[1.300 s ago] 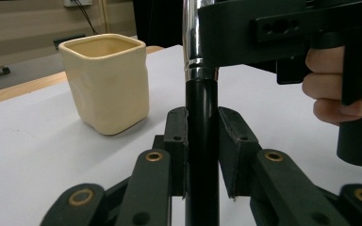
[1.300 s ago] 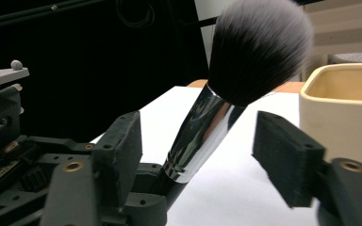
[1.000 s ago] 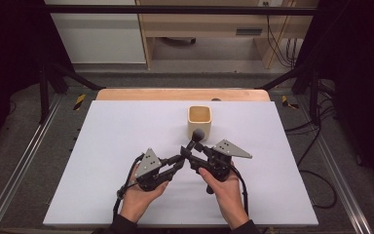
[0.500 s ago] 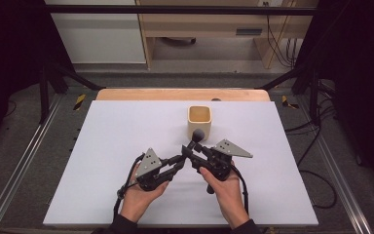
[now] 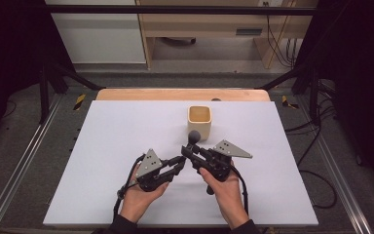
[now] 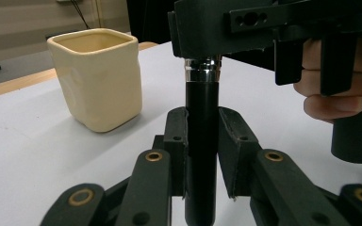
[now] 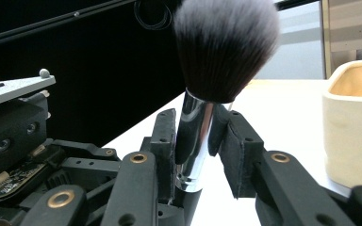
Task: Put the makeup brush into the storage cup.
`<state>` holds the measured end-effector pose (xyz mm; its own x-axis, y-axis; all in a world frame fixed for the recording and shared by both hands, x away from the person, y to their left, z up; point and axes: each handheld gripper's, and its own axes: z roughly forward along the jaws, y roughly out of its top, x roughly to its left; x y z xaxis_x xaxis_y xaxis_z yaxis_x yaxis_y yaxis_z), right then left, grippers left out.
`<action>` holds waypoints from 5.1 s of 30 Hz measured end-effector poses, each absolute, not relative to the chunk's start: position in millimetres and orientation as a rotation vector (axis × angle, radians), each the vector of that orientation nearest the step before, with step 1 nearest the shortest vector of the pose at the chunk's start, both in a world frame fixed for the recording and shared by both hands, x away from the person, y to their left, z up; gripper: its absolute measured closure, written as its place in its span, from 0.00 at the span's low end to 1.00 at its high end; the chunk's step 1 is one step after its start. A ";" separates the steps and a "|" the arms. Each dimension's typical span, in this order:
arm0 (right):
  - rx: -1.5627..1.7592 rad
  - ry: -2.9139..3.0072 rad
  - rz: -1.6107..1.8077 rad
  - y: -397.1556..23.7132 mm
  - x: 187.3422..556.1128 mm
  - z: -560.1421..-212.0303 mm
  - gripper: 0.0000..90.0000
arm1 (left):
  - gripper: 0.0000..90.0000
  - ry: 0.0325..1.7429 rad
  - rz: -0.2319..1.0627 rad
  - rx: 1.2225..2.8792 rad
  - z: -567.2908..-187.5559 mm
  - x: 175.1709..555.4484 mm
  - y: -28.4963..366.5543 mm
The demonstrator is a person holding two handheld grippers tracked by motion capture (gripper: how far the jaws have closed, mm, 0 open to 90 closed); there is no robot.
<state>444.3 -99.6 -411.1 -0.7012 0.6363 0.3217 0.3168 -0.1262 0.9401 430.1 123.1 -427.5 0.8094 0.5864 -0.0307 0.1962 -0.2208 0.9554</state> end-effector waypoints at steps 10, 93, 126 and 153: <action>1.033 1.921 1.887 -97.3 442.6 -407.2 0.78 | 0.82 0.602 0.406 1.792 -428.1 430.6 122.8; 1.049 1.848 1.497 -193.9 456.6 -391.0 0.78 | 0.04 0.678 0.615 1.758 -457.8 435.5 217.6; 1.026 1.841 1.485 -197.8 475.0 -367.5 0.78 | 0.03 0.673 0.635 1.690 -462.7 434.5 230.0; 1.022 1.863 1.451 -189.2 494.9 -352.7 0.78 | 0.03 0.667 0.648 1.616 -459.9 434.0 241.8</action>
<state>494.9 -189.2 -352.7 -0.5516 0.8338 0.0228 0.2264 0.1233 0.9662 434.0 241.8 -459.9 0.6793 0.7324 0.0460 0.0668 -0.1242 0.9900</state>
